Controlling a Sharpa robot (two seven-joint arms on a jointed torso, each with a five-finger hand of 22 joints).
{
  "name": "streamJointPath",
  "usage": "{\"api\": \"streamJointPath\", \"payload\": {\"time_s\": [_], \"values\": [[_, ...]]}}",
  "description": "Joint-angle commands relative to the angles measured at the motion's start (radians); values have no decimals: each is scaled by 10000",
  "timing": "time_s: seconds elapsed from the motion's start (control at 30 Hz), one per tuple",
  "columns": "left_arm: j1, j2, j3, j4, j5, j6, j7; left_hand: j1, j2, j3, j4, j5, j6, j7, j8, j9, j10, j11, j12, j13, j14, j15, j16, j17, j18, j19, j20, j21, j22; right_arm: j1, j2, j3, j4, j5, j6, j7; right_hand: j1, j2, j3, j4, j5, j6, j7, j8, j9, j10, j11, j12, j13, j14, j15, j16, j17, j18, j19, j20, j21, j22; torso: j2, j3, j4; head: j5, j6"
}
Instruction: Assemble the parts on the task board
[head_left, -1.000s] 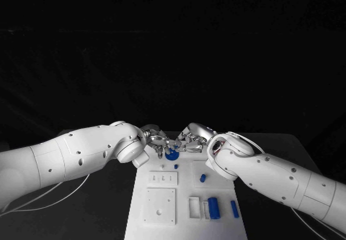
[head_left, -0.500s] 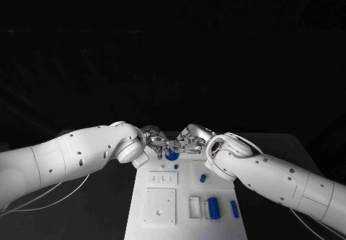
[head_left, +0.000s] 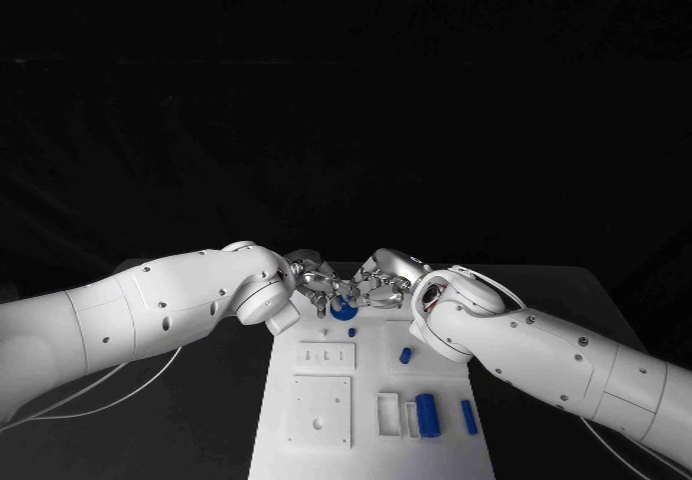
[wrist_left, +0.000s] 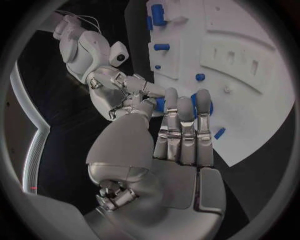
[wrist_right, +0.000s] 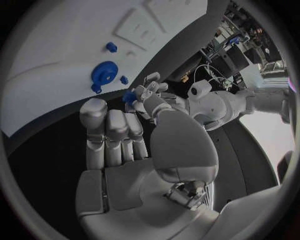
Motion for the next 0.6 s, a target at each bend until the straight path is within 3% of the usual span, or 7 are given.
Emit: {"api": "streamJointPath", "payload": {"time_s": [0.03, 0.13, 0.27, 0.37, 0.43, 0.5, 0.6], "values": [[11, 55, 4, -36, 74, 146, 144, 253, 265, 478, -416, 240, 0, 30, 74, 207, 165, -22, -125, -98, -21, -2, -41, 6, 75, 1, 7, 1, 88, -5, 22, -7, 20, -28, 138, 40, -65, -50, -7, 57, 54, 44, -15, 23, 13, -21, -71, -54, -12, 19, -49, -66, -5, -31, 584, -61, 16, 898, -4, 1, -5, 10, -17], [9, 65, 0, -58, 104, 131, 144, 108, 274, 719, -594, 321, 25, 29, 71, 385, 260, -31, -203, -179, 9, -9, -36, 29, 95, -19, 4, 40, 214, -5, 18, -7, 12, -28, 128, 28, -65, -50, -7, 57, 54, 44, -15, 23, 13, -21, -71, -54, -12, 19, -49, -66, -5, -31, 584, -61, 16, 898, -5, -5, -18, 1, -18], [7, 70, -2, -59, 122, 104, 141, -28, 200, 905, -788, 724, 118, 6, 77, 602, 364, -61, -229, -208, 66, -39, 7, 80, 115, 10, -26, 89, 358, -5, 14, -8, -11, -28, 97, 0, -70, -98, -17, 69, 45, -30, 5, 16, -1, -66, -59, -120, -52, 19, -45, -74, -8, -28, 582, -60, 16, 899, -4, -3, -4, -9, -24], [6, 64, -3, -43, 130, 59, 132, -109, 170, 983, -863, 889, 173, -12, 83, 734, 431, -82, -217, -200, 110, -61, 54, 121, 124, 41, -46, 119, 433, -5, 8, -8, -32, -28, 73, -26, -159, -257, -62, 149, -49, -411, 104, 6, -56, -169, 2, -287, -161, 13, -9, -108, -33, -5, 573, -38, -36, 886, -8, -2, 2, -14, -25], [5, 42, -3, -26, 146, -2, 111, -232, 151, 1109, -973, 996, 203, -23, 73, 931, 481, -99, -206, -170, 125, -78, 97, 184, 125, 53, -65, 133, 559, -5, -12, -8, -38, -28, 16, -56, -292, -460, -229, 304, -11, -984, 259, 19, -69, -306, 105, -422, -244, 5, 56, -125, -45, 38, 568, 1, -32, 890, -12, -10, -3, -19, -41], [5, 10, -4, -9, 157, -64, 77, -325, 77, 1169, -1062, 1295, 268, -49, 83, 1049, 546, -125, -178, -136, 173, -103, 138, 232, 134, 93, -86, 146, 652, -5, -50, -8, -21, -24, -55, -59, -165, -569, -648, 656, 23, -1450, 389, 36, -23, -456, 201, -457, -310, -9, 132, -143, -59, 174, 565, 132, -37, 910, -10, -7, -11, -27, -37], [4, -49, -4, 30, 120, -177, -39, -377, -49, 1225, -1144, 1858, 409, -82, 91, 1087, 639, -160, -142, -113, 237, -144, 191, 273, 143, 162, -123, 159, 705, -6, -179, -8, 33, 46, -128, -17, -64, -685, -1023, 902, 73, -1810, 440, 31, -48, -543, 260, -490, -400, -27, 184, -157, -75, 219, 558, 183, -70, 911, -7, -5, -13, -14, -21]]}}
